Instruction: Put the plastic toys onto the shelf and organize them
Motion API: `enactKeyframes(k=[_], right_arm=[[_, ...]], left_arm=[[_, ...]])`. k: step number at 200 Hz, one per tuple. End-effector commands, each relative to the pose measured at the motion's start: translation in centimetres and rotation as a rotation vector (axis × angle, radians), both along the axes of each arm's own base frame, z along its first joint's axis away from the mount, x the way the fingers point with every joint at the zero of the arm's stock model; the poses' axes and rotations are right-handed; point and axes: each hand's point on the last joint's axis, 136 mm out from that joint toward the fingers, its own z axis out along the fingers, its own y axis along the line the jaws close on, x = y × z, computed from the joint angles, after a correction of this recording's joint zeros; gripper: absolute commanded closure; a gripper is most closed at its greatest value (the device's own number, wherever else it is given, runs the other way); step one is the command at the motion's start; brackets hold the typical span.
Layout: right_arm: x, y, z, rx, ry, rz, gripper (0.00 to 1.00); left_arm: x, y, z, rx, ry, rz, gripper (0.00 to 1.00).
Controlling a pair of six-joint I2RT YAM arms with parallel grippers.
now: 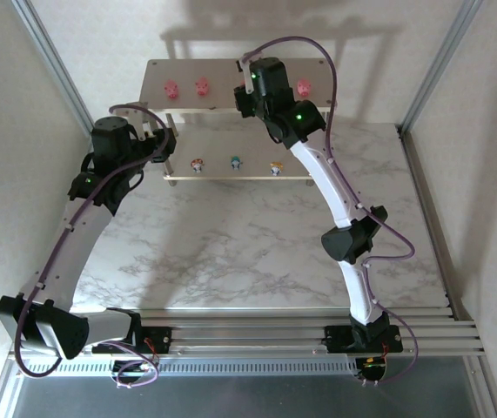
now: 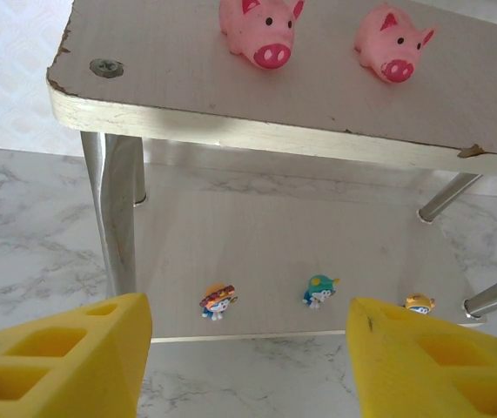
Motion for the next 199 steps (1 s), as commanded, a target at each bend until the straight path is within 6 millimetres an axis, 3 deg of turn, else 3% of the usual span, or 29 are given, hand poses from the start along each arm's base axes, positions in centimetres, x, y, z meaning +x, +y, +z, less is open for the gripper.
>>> enactKeyframes(k=[1,48,78,142,199], right_arm=[[0.3,0.0,0.4,0.035,0.001,0.004,0.74],[0.8,0.3,-0.5,0.036,0.016,0.004,0.74],[1.1,0.3,-0.8,0.038,0.016,-0.004,0.67],[1.9,0.7,-1.4,0.052,0.014,-0.014,0.61],[2.6,1.1,-2.5,0.06,0.027,-0.027,0.61]], left_arm=[[0.0,0.4,1.1,0.009,-0.02,0.002,0.39],[0.1,0.4,0.9,0.011,-0.018,0.002,0.39],[0.1,0.4,0.6,0.015,-0.012,0.001,0.39],[-0.1,0.6,0.5,0.019,-0.01,0.006,0.39],[-0.4,1.1,0.5,0.031,-0.008,0.019,0.39]])
